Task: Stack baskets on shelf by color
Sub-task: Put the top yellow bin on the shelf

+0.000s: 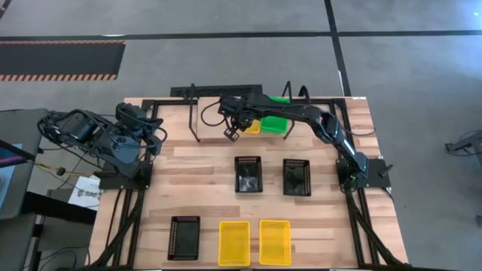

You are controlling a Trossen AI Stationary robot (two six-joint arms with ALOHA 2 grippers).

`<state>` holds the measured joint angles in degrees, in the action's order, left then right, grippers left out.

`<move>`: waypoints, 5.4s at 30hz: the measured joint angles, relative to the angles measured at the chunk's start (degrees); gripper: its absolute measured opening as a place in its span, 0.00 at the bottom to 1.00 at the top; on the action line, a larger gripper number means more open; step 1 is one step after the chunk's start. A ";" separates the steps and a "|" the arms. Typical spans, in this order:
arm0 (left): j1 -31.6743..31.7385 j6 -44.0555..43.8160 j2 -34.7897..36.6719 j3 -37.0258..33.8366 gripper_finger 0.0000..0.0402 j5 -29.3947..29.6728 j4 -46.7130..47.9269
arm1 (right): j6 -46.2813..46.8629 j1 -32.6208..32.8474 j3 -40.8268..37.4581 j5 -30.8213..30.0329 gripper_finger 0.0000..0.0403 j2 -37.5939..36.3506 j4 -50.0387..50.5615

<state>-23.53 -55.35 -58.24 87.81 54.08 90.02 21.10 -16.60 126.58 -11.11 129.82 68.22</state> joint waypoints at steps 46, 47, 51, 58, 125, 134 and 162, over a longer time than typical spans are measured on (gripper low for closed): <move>-0.02 0.69 -0.02 0.00 0.00 0.04 0.00 | -0.59 -1.03 -7.32 7.03 0.00 0.09 -9.75; -0.02 0.69 -0.02 0.00 0.00 0.04 0.00 | -0.59 -1.03 -7.32 7.28 0.00 0.07 -11.00; -0.02 0.67 -0.02 0.00 0.00 0.02 0.00 | -1.82 -1.10 -7.32 9.55 0.00 0.07 -14.31; -0.02 0.65 -0.03 0.00 0.00 -1.33 -0.02 | -4.95 -1.72 -7.32 9.75 0.00 0.07 -15.36; -0.02 -0.40 -1.14 0.02 0.00 -2.43 -0.02 | -16.89 -11.78 2.36 6.45 0.00 -0.02 3.85; -0.02 -0.89 -1.14 0.02 0.00 -2.38 -0.01 | -18.07 -11.45 2.36 8.09 0.00 0.00 3.44; -0.02 -1.19 -3.10 -0.02 0.00 -1.95 -0.57 | -20.12 -13.62 2.36 12.55 0.00 0.04 2.60</move>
<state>-23.55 -56.53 -61.34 87.79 52.14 89.45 0.98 -30.22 128.95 1.43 129.86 70.82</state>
